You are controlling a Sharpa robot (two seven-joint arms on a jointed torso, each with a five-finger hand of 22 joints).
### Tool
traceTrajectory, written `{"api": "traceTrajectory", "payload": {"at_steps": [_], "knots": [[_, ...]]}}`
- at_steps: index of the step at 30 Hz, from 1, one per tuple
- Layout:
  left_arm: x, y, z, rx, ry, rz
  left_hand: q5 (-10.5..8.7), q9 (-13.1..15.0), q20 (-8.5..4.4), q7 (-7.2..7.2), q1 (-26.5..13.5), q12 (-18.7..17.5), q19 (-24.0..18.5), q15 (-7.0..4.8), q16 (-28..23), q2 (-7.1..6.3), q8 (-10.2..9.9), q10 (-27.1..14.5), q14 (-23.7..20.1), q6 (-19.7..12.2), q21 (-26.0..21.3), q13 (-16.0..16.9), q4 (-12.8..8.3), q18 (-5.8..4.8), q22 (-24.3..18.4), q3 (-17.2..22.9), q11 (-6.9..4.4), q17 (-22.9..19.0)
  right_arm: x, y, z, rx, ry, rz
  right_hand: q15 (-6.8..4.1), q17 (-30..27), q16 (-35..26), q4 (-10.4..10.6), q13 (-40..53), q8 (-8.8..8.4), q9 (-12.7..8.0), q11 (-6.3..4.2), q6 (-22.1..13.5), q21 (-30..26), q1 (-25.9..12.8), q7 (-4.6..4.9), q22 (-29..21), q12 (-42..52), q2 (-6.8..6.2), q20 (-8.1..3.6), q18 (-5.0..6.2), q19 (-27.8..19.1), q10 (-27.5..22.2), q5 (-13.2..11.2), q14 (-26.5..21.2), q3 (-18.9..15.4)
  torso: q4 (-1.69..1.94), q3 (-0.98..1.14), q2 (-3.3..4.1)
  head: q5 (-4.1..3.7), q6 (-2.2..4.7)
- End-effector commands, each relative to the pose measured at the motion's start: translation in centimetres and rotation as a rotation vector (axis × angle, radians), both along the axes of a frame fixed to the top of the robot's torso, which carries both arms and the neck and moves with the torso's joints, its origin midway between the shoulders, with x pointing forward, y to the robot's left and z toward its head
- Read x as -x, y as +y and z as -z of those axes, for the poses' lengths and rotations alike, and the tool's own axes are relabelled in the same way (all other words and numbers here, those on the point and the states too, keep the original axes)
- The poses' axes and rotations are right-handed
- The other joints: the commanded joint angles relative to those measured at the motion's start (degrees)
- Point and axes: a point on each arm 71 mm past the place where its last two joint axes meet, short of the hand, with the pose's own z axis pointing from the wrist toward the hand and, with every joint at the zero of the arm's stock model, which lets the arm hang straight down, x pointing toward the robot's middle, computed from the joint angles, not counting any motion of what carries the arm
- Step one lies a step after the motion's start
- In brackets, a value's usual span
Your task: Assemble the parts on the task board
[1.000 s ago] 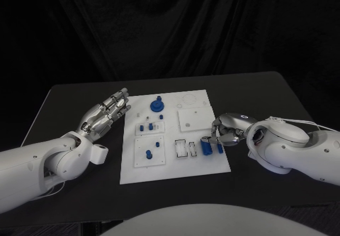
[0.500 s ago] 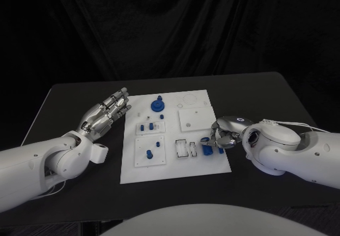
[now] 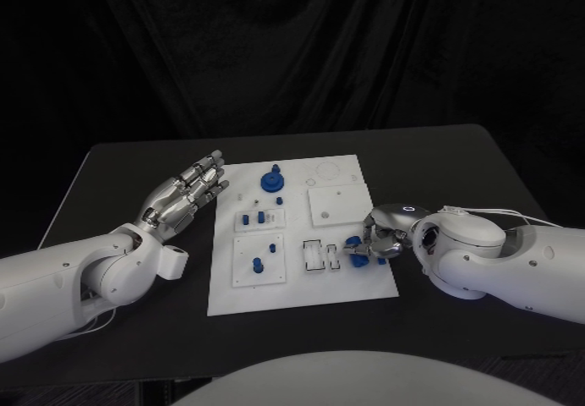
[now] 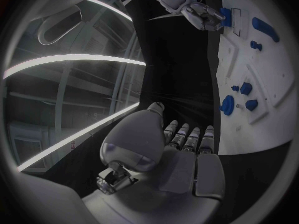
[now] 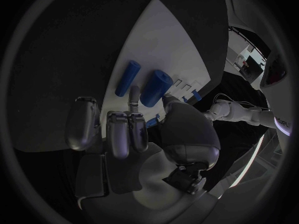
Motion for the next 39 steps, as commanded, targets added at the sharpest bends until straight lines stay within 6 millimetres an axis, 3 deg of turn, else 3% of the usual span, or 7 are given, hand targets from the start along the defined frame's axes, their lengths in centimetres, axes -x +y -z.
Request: {"api": "traceTrajectory", "payload": {"at_steps": [1,8,14,17,26,31,39], "knots": [[0.1,0.0,-0.8,0.077,-0.091,0.009,0.23,0.0,0.49,-0.17,0.7,-0.1,-0.1,0.4,-0.2,0.05,-0.2,-0.1,0.1,0.1,0.2,0.0,-0.1,1.08,0.1,0.3,0.49,-0.1,0.0,0.1,0.3,0.017,0.015,0.0,-0.44,15.1,0.1,-0.4,15.1,-0.57,0.2,-0.31,1.0,-0.2,0.3,-0.05,10.1,0.3,-0.04,-0.25,-0.17,0.9,5.9,0.0,5.9,-0.2,-0.01,-0.03,0.0,0.14,-0.01],[0.0,0.0,-0.7,0.076,-0.084,0.015,0.37,0.0,0.76,-0.03,0.8,-0.1,0.0,0.43,-0.2,0.08,-0.2,-0.1,0.1,0.2,0.2,0.0,-0.2,1.33,0.1,0.5,0.65,-0.1,-0.1,0.6,0.8,0.01,0.05,-0.01,-0.5,15.1,0.1,-1.3,15.1,-2.0,0.6,-0.37,1.6,0.1,3.8,-0.11,10.1,0.3,0.08,-0.31,-0.15,0.7,5.9,4.3,5.9,0.2,-0.06,0.04,-0.09,0.3,-0.01],[-0.1,-0.2,-0.6,0.08,-0.081,0.023,0.44,0.0,0.94,0.09,0.9,-0.1,0.0,0.48,-0.2,0.11,-0.2,0.0,0.1,0.3,0.2,0.0,-0.4,1.5,0.1,0.7,0.79,-0.1,-0.1,0.9,1.1,0.008,0.075,-0.018,-0.7,15.1,0.1,-5.1,15.1,-3.73,1.3,-0.6,1.7,0.3,9.7,-0.36,10.0,0.3,0.33,-0.44,-0.12,0.5,5.9,20.1,5.9,3.2,0.01,0.08,-0.08,0.13,-0.01],[-0.1,-0.3,-0.6,0.082,-0.08,0.026,0.5,0.0,1.07,0.18,1.0,0.0,0.0,0.52,-0.2,0.13,-0.2,0.0,0.1,0.4,0.2,0.0,-0.5,1.63,0.1,0.9,0.87,-0.1,-0.1,1.0,1.3,0.0,0.085,-0.018,-0.85,15.1,0.1,-7.2,15.1,-4.21,1.5,-0.76,1.7,0.3,12.1,-0.52,10.0,0.3,0.04,-0.58,-0.11,0.4,5.9,25.6,5.9,5.3,0.02,0.09,-0.09,0.16,-0.01],[-0.1,-0.2,-0.5,0.082,-0.077,0.027,0.56,0.0,1.23,0.29,1.1,0.1,0.0,0.56,-0.2,0.14,-0.1,0.0,0.1,0.5,0.2,0.0,-0.6,1.76,0.1,1.1,0.96,-0.1,0.0,1.1,0.8,-0.108,0.053,0.012,-1.08,15.1,0.1,-12.6,15.1,-3.19,4.9,-1.03,1.5,1.7,13.6,-0.79,10.3,0.3,-1.37,-0.83,-0.34,0.7,5.9,36.2,5.9,13.5,-0.07,0.07,-0.12,0.73,-0.01],[-0.1,-0.2,-0.5,0.082,-0.074,0.03,0.63,0.0,1.34,0.42,1.2,0.1,0.0,0.6,-0.2,0.14,-0.1,0.0,0.1,0.5,0.2,0.0,-0.7,1.86,0.1,1.2,0.99,-0.1,0.3,1.0,0.4,-0.245,0.064,0.07,-1.17,15.1,0.1,-12.2,15.1,-2.1,7.2,-1.17,1.5,3.1,10.0,-0.93,10.6,0.3,-1.69,-0.93,-0.57,1.1,5.9,37.8,5.9,15.1,-0.09,0.09,-0.09,0.85,-0.01],[0.0,-0.4,-0.5,0.084,-0.069,0.035,0.66,0.0,1.41,0.51,1.3,0.1,0.0,0.62,-0.2,0.14,-0.1,0.0,0.1,0.6,0.2,0.0,-0.8,1.92,0.1,1.3,1.02,-0.1,1.0,1.3,-0.4,-0.414,0.085,0.135,-1.28,15.1,0.1,-10.5,15.1,-2.19,8.7,-1.29,1.7,3.4,5.6,-1.08,10.6,0.3,-1.6,-1.04,-0.59,1.3,5.9,35.3,5.9,15.3,0.05,0.18,-0.06,0.67,-0.01]]}}
